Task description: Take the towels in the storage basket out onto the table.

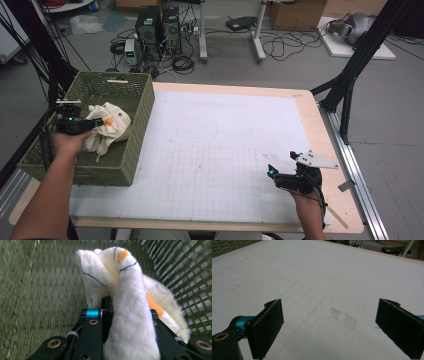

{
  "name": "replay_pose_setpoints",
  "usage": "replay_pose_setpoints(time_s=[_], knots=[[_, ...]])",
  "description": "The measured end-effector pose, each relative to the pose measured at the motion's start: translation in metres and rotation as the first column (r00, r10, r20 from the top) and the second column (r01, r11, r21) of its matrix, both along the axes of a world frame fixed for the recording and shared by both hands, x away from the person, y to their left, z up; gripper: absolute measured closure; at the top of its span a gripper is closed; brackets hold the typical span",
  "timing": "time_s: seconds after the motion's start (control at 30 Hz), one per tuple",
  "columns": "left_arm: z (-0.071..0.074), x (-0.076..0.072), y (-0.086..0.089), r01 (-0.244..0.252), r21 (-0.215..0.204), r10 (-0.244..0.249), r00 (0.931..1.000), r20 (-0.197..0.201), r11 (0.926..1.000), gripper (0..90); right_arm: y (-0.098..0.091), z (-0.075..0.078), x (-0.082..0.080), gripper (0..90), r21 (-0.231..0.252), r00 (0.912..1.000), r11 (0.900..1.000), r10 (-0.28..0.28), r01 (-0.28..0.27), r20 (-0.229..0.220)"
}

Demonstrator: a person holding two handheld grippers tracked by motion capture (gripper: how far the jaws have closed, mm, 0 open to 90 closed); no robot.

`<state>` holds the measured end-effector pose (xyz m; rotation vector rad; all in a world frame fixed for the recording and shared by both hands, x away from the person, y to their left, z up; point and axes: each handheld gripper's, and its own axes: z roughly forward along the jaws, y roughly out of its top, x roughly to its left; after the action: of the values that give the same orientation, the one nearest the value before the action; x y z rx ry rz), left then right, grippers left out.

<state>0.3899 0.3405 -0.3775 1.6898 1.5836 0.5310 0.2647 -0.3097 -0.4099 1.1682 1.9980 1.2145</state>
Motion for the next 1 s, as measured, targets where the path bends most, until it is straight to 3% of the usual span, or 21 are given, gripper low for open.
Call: replay_pose_setpoints(time_s=[0.07, 0.1, 0.17, 0.23, 0.27, 0.3, 0.47, 0.63, 0.7, 0.77, 0.9, 1.0], knots=[[0.008, -0.005, 0.005, -0.004, -0.049, 0.007, 0.9982, 0.059, 0.9988, 80.1, 0.000, 0.001, 0.000, 7.1, -0.001, 1.0000, 1.0000, 0.000, 0.000, 0.004], [0.008, -0.005, 0.005, -0.004, -0.049, 0.007, 0.9982, 0.059, 0.9988, 80.1, 0.000, 0.001, 0.000, 7.1, -0.001, 1.0000, 1.0000, 0.000, 0.000, 0.004], [0.013, -0.009, 0.008, -0.004, -0.058, 0.010, 0.9950, 0.099, 0.9983, 80.1, 0.000, 0.001, 0.000, 7.1, 0.001, 1.0000, 1.0000, -0.001, 0.001, 0.003], [0.018, -0.013, 0.011, -0.009, -0.061, 0.018, 0.9900, 0.140, 0.9981, 80.1, 0.001, 0.001, 0.000, 7.1, 0.001, 1.0000, 1.0000, 0.002, -0.002, 0.001], [0.023, -0.018, 0.013, -0.010, -0.077, 0.024, 0.9837, 0.178, 0.9970, 80.1, 0.002, 0.001, 0.000, 7.1, 0.000, 1.0000, 1.0000, 0.004, -0.004, 0.000], [0.023, -0.018, 0.013, -0.010, -0.077, 0.024, 0.9837, 0.178, 0.9970, 80.1, 0.002, 0.001, 0.000, 7.1, 0.000, 1.0000, 1.0000, 0.004, -0.004, 0.000], [0.039, -0.030, 0.020, -0.008, -0.107, 0.036, 0.9661, 0.256, 0.9942, 80.0, 0.004, 0.001, 0.000, 7.1, -0.008, 0.9999, 0.9999, 0.011, -0.011, 0.001], [0.056, -0.039, 0.022, 0.000, -0.127, 0.039, 0.9513, 0.306, 0.9919, 79.9, 0.006, 0.001, 0.000, 7.1, -0.006, 0.9999, 0.9999, 0.014, -0.014, 0.001], [0.061, -0.044, 0.021, 0.012, -0.136, 0.034, 0.9410, 0.337, 0.9907, 79.8, 0.006, 0.001, 0.000, 7.1, -0.006, 0.9999, 0.9998, 0.017, -0.017, 0.002], [0.063, -0.046, 0.021, 0.017, -0.135, 0.031, 0.9386, 0.344, 0.9908, 79.8, 0.006, 0.002, 0.000, 7.1, -0.004, 0.9999, 0.9999, 0.016, -0.016, 0.003], [0.069, -0.051, 0.016, 0.048, -0.157, 0.017, 0.9210, 0.389, 0.9864, 79.7, 0.007, 0.002, 0.001, 7.1, 0.000, 0.9998, 0.9998, 0.017, -0.017, 0.008], [0.076, -0.054, 0.008, 0.078, -0.150, -0.009, 0.9096, 0.415, 0.9856, 79.7, 0.007, 0.002, 0.001, 7.1, 0.003, 0.9998, 0.9998, 0.022, -0.022, 0.003]])
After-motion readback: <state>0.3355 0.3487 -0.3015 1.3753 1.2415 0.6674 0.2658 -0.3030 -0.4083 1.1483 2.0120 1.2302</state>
